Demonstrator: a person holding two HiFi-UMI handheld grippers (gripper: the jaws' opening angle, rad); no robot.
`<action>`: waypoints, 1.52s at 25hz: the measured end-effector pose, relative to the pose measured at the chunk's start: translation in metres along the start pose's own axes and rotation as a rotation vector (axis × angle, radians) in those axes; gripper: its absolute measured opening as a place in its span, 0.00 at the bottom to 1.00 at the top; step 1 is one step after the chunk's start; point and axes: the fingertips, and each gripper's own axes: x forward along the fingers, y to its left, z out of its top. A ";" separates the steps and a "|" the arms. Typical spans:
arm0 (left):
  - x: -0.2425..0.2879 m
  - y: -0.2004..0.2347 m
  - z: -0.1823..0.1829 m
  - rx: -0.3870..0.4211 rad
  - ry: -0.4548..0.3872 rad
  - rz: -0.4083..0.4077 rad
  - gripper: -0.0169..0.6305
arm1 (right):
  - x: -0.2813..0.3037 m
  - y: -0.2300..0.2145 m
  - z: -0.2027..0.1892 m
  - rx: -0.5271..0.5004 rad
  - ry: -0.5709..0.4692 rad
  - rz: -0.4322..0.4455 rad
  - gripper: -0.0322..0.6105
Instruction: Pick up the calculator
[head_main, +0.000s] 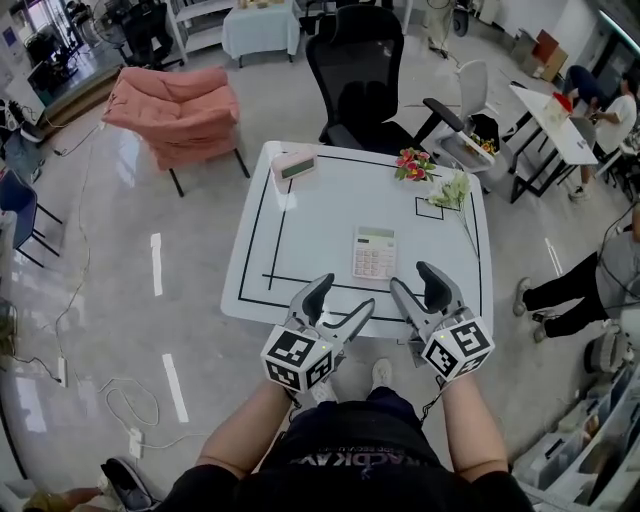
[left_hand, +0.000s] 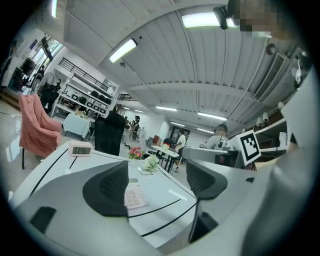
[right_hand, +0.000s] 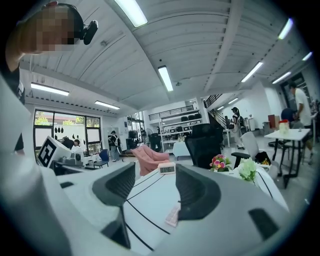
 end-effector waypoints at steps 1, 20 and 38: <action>0.001 0.001 0.001 0.004 0.003 -0.005 0.57 | 0.003 -0.001 0.001 0.001 0.000 -0.003 0.44; 0.036 0.031 0.006 -0.004 0.025 0.082 0.57 | 0.055 -0.048 -0.015 0.044 0.056 0.084 0.44; 0.115 0.046 -0.014 -0.049 0.098 0.160 0.57 | 0.106 -0.135 -0.069 0.099 0.192 0.169 0.44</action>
